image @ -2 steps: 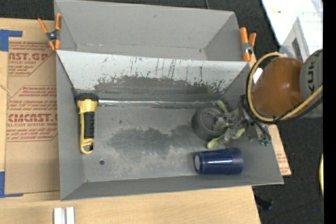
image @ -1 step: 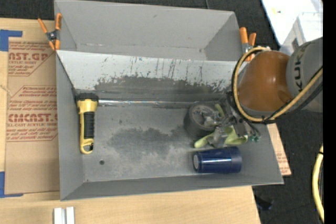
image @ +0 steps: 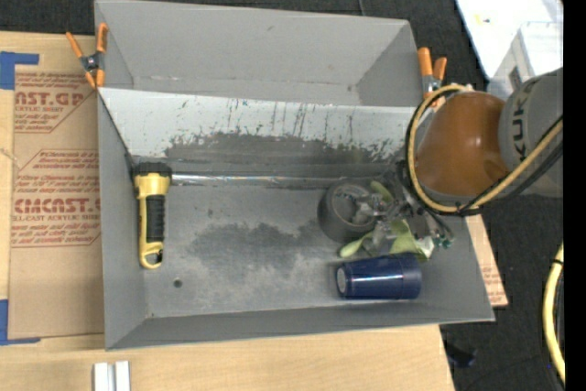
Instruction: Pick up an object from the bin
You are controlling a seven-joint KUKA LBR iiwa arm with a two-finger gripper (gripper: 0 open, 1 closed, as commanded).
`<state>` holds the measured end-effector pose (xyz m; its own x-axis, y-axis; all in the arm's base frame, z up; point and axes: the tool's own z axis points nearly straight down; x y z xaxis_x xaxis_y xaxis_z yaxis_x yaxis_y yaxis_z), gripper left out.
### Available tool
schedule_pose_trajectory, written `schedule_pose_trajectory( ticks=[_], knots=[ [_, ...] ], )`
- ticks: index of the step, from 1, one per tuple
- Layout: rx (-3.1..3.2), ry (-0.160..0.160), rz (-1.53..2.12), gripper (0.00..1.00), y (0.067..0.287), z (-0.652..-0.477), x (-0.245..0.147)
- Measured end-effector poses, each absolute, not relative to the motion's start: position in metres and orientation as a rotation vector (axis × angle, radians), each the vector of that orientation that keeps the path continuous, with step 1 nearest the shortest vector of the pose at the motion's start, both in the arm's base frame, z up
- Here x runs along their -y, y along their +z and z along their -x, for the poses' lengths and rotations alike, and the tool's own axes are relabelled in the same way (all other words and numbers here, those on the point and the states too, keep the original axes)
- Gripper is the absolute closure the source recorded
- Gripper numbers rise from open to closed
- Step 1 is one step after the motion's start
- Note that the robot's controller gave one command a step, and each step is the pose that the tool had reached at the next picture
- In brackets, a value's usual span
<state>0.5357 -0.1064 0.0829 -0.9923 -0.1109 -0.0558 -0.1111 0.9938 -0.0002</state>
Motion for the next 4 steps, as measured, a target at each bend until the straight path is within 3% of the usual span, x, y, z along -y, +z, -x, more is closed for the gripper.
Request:
schedule_pose_trajectory(
  ticks=[1, 2, 3, 4],
  knots=[
    [-3.081, -0.001, 0.212, 1.00, 0.099, -0.531, 0.103],
    [-3.026, -0.001, 0.157, 1.00, 0.082, -0.507, 0.122],
    [-3.063, 0.001, 0.163, 1.00, 0.086, -0.518, 0.116],
    [-3.012, -0.005, 0.251, 1.00, 0.086, -0.506, 0.121]
  ],
)
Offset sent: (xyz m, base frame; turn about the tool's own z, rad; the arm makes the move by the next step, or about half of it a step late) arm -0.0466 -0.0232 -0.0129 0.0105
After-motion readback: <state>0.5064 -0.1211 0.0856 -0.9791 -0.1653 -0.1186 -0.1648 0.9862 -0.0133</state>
